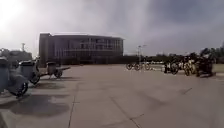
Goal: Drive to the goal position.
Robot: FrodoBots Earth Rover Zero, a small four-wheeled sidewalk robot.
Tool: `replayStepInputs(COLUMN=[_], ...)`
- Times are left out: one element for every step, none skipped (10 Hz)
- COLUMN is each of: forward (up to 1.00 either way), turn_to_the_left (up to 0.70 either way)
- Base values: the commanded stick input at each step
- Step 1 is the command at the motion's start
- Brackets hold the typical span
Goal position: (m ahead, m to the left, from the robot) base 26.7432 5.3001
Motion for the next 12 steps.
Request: replayStepInputs(forward=[0.9,0.99,0.99,0.99,0.99,0.99,0.99,0.99,0.99,0.99,0.99,0.99], turn_to_the_left=[0.0,0.0,0.0,0.0,0.06,0.21,0.36,0.4,0.4,0.24,0.0,0.0])
